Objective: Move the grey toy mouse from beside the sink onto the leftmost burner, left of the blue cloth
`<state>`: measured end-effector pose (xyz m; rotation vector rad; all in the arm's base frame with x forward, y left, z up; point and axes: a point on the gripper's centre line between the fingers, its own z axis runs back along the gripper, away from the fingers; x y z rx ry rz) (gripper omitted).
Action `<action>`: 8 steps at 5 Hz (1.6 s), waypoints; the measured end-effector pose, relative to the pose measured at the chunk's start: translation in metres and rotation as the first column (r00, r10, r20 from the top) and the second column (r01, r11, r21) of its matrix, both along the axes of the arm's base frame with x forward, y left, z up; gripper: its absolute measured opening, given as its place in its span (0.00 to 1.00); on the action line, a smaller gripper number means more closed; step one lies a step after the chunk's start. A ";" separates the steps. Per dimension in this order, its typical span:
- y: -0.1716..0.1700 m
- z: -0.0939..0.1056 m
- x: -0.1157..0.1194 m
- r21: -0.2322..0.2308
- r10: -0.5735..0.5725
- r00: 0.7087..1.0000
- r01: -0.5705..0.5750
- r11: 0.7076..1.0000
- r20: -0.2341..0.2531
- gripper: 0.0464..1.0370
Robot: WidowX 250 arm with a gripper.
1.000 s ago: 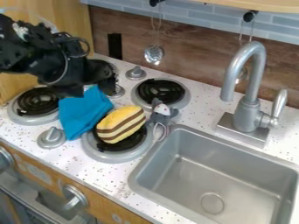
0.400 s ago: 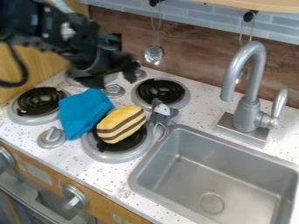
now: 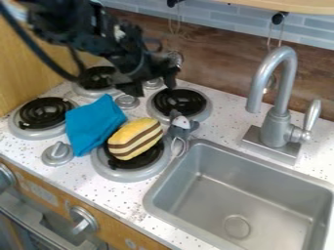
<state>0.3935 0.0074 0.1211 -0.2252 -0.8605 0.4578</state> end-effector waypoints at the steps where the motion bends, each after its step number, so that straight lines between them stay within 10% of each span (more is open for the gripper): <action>1: -0.006 -0.009 0.023 -0.021 -0.011 1.000 0.010 1.000 -0.024 0.96; 5: -0.041 -0.050 0.060 -0.053 -0.145 0.978 0.139 0.989 -0.150 0.96; 8: -0.038 -0.067 0.062 0.013 -0.121 0.946 0.131 0.991 -0.300 0.96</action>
